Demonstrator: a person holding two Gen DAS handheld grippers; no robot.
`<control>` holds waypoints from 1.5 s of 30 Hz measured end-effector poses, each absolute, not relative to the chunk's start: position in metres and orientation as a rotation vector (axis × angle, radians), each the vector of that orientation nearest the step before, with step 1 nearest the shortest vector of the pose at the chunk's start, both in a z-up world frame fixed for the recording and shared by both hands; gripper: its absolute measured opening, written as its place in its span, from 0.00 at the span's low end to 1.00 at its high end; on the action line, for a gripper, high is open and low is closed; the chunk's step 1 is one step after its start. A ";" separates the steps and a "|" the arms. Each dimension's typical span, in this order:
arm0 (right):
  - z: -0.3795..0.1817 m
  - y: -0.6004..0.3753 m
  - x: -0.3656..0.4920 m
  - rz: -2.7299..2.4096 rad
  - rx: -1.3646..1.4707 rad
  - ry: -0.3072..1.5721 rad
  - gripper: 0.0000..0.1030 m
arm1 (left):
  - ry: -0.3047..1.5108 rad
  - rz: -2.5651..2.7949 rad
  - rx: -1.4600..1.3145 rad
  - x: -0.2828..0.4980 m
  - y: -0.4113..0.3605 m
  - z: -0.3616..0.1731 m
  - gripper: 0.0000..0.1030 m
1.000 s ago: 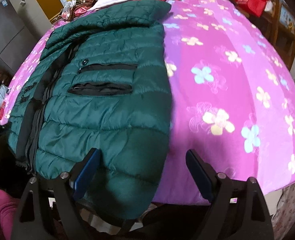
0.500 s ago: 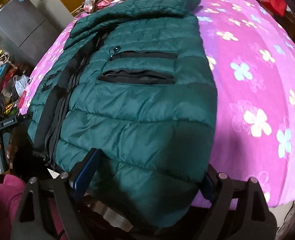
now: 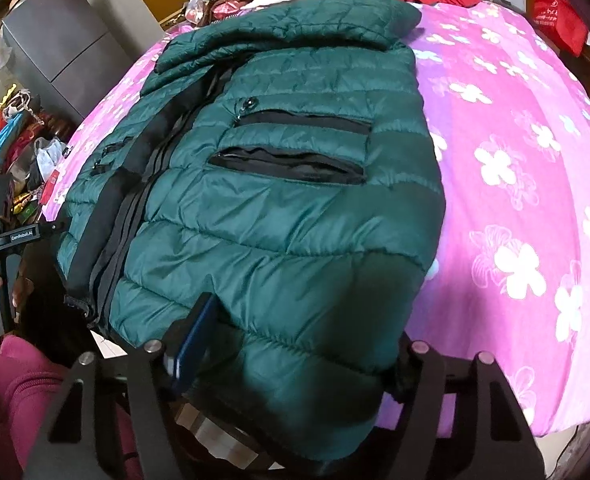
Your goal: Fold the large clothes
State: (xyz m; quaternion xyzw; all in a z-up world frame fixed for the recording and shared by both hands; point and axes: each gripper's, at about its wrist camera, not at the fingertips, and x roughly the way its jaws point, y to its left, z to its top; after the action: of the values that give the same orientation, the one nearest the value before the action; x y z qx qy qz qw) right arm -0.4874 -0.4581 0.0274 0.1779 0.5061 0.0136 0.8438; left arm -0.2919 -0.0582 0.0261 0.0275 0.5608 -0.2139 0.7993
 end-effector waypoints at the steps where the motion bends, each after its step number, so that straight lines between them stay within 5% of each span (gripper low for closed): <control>1: 0.028 -0.458 -0.488 0.030 0.374 1.066 0.68 | 1.190 -0.466 0.082 -0.295 -0.061 0.029 0.20; 4: 0.033 -0.456 -0.488 0.031 0.355 1.050 0.51 | 1.150 -0.460 0.145 -0.300 -0.067 0.037 0.04; 9: 0.044 -0.461 -0.485 0.038 0.334 1.021 0.32 | 1.124 -0.455 0.147 -0.299 -0.067 0.048 0.00; 29: 0.126 -0.507 -0.442 0.001 0.401 0.782 0.29 | 0.900 -0.460 0.005 -0.243 -0.086 0.141 0.00; 45: 0.151 -0.537 -0.365 -0.099 0.363 0.734 0.29 | 0.819 -0.404 -0.011 -0.167 -0.128 0.158 0.00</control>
State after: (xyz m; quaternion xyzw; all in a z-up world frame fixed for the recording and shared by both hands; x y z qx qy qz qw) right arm -0.3646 -0.5374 0.1513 0.1765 0.3567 -0.0479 0.9161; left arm -0.1668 -0.1280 0.1580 -0.0052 0.3954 -0.1949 0.8976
